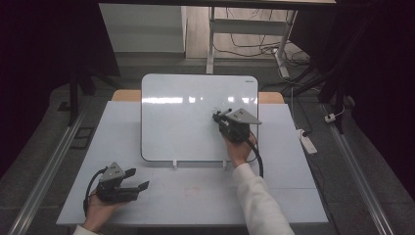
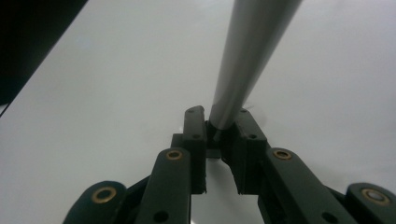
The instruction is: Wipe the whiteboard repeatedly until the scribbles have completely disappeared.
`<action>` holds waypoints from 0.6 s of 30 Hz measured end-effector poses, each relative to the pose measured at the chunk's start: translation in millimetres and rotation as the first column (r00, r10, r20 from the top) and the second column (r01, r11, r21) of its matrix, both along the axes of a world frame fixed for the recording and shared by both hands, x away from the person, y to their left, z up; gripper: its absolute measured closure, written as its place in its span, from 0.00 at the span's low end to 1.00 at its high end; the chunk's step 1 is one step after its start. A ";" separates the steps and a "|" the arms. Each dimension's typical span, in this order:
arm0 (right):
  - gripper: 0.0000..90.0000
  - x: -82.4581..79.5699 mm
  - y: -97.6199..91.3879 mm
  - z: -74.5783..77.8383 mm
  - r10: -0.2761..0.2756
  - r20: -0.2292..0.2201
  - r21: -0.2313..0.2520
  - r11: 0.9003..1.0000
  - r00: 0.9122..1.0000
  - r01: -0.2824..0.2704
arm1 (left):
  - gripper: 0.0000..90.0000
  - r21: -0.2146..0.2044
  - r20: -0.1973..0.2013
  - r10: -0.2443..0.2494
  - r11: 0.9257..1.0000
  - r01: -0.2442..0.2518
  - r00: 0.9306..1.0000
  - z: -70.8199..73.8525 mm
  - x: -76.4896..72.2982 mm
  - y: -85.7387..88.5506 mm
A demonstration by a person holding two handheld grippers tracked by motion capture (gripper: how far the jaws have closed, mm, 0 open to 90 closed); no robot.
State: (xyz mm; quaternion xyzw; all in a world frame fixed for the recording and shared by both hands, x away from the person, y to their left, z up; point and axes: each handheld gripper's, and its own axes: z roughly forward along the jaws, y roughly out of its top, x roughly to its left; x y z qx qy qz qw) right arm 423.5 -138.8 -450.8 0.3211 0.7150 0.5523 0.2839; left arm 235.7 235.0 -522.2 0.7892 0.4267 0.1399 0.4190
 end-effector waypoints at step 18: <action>0.86 16.0 15.3 12.3 0.077 -0.003 -0.040 0.996 0.997 -0.077 | 0.30 -0.002 0.000 0.003 1.000 -0.003 1.000 -0.3 1.3 2.0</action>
